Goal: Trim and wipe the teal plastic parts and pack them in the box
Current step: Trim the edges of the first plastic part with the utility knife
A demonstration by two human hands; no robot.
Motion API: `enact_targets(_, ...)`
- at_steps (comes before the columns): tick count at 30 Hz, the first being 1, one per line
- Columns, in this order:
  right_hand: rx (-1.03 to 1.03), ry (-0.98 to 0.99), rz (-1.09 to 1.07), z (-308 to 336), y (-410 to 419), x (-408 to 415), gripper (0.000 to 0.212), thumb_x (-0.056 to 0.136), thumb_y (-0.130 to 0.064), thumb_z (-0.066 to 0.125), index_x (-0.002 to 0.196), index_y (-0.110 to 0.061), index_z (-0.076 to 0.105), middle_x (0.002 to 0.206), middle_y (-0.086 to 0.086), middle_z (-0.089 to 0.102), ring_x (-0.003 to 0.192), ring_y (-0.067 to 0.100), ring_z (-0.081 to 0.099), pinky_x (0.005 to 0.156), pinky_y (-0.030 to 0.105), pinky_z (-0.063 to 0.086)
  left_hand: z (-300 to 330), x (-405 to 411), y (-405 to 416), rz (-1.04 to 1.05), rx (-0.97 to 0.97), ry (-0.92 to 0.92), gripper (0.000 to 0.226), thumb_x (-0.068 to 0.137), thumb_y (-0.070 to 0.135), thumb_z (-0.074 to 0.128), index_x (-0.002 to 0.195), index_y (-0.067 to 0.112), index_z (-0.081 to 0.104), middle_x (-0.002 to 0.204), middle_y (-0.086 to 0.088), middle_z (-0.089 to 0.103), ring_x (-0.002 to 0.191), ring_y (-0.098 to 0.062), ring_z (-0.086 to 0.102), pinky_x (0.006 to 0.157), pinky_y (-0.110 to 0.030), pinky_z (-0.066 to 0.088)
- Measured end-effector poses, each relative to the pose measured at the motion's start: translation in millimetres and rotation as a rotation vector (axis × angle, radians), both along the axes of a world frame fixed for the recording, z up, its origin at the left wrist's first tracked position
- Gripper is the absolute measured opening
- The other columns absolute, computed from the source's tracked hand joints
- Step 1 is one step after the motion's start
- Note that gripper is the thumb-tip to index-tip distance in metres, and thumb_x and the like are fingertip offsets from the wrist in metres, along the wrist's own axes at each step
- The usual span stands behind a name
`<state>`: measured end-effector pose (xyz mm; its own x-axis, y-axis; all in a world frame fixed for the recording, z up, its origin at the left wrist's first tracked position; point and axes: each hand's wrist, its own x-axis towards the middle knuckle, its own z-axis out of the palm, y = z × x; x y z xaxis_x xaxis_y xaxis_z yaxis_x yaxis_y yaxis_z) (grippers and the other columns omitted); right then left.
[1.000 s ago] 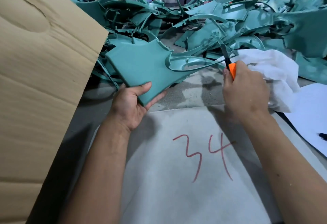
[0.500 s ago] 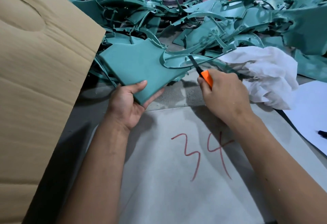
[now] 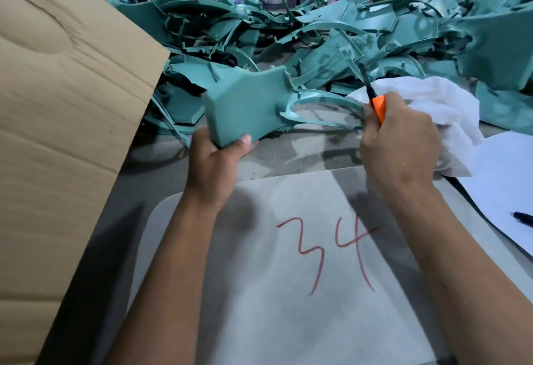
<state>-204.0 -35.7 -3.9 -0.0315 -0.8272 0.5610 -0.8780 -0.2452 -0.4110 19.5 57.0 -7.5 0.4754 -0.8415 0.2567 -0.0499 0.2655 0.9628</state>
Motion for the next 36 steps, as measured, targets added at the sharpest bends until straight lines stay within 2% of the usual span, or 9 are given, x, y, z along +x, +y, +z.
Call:
enact_targets(2,0.075,0.026,-0.037,-1.1,-3.2,-4.3,0.027,0.108,-0.035,0.041,0.091,-0.014,0.045,0.073,0.01,0.051,0.069,0.036,0.049,0.062,0.043,0.036,-5.9,-5.0,-2.9,0.026,0.013,-0.189,0.01,0.084,0.011,0.062,0.08,0.011,0.071,0.086,-0.012,0.066,0.089,-0.025,0.059,0.086,-0.072,0.051)
enact_targets(5,0.18,0.078,-0.051,-2.4,-4.2,-7.2,0.019,0.105,-0.028,0.043,0.094,-0.013,0.046,0.094,0.022,0.064,0.086,0.045,0.059,0.068,0.043,0.034,-16.2,-8.4,-9.1,0.145,-0.006,-0.341,0.028,0.089,0.014,0.059,0.082,-0.014,0.058,0.075,-0.028,0.062,0.072,-0.026,0.058,0.073,-0.068,0.053)
enact_targets(9,0.345,0.156,0.014,-4.9,-1.1,-4.1,0.005,0.091,-0.014,0.051,0.091,-0.011,0.049,0.107,0.024,0.068,0.096,0.046,0.063,0.07,0.04,0.035,-18.8,-14.6,-10.5,0.249,-0.033,-0.403,0.025,0.088,0.014,0.058,0.078,-0.009,0.062,0.074,-0.03,0.061,0.067,-0.037,0.061,0.061,-0.057,0.051)
enact_targets(15,0.437,0.154,-0.008,-2.4,-1.5,0.0,0.01,0.086,-0.006,0.051,0.09,-0.013,0.046,0.111,0.023,0.069,0.1,0.045,0.064,0.073,0.039,0.036,-13.6,-27.0,-12.5,0.209,0.038,-0.16,0.01,0.081,0.016,0.059,0.077,0.024,0.061,0.08,-0.01,0.06,0.077,-0.019,0.056,0.079,-0.069,0.053)
enact_targets(19,0.428,0.206,0.051,-5.2,-2.2,-0.2,0.006,0.089,-0.008,0.051,0.086,-0.013,0.047,0.097,0.018,0.066,0.078,0.036,0.051,0.066,0.038,0.035,-12.0,-27.1,-11.2,0.224,0.056,-0.165,0.02,0.079,0.016,0.06,0.071,0.034,0.059,0.082,-0.009,0.061,0.077,-0.02,0.058,0.08,-0.069,0.054)
enact_targets(27,0.454,0.16,-0.029,1.8,-10.7,-5.2,0.03,0.085,-0.004,0.056,0.068,-0.018,0.035,0.076,0.008,0.044,0.076,0.032,0.046,0.068,0.038,0.037,-5.7,-28.4,-8.6,0.23,0.063,-0.074,0.039,0.076,0.014,0.06,0.069,0.05,0.072,0.084,0.002,0.068,0.087,-0.025,0.066,0.084,-0.061,0.059)
enact_targets(32,0.392,0.25,0.118,-6.3,-7.0,-2.6,0.008,0.093,-0.015,0.054,0.087,-0.013,0.052,0.09,0.017,0.065,0.075,0.034,0.049,0.066,0.038,0.038,-6.5,-30.3,-11.7,0.218,0.082,-0.013,0.022,0.075,0.013,0.06,0.074,0.032,0.07,0.085,0.004,0.071,0.089,-0.027,0.071,0.086,-0.056,0.06)
enact_targets(34,0.358,0.277,0.198,-7.3,-3.4,1.3,0.011,0.097,-0.02,0.053,0.086,-0.016,0.052,0.088,0.012,0.062,0.076,0.035,0.05,0.064,0.038,0.038,-9.0,-28.0,-10.6,0.181,0.094,-0.113,0.009,0.078,0.013,0.061,0.075,0.018,0.069,0.081,-0.002,0.067,0.079,-0.028,0.068,0.08,-0.052,0.061)
enact_targets(36,0.314,0.094,0.271,-4.5,-2.7,2.2,0.023,0.101,-0.022,0.053,0.079,-0.018,0.049,0.078,0.004,0.058,0.069,0.032,0.052,0.06,0.037,0.037,-7.8,-21.4,-7.4,0.102,0.025,-0.342,0.005,0.084,0.007,0.064,0.08,0.005,0.067,0.073,0.014,0.063,0.068,-0.01,0.059,0.068,-0.032,0.055)
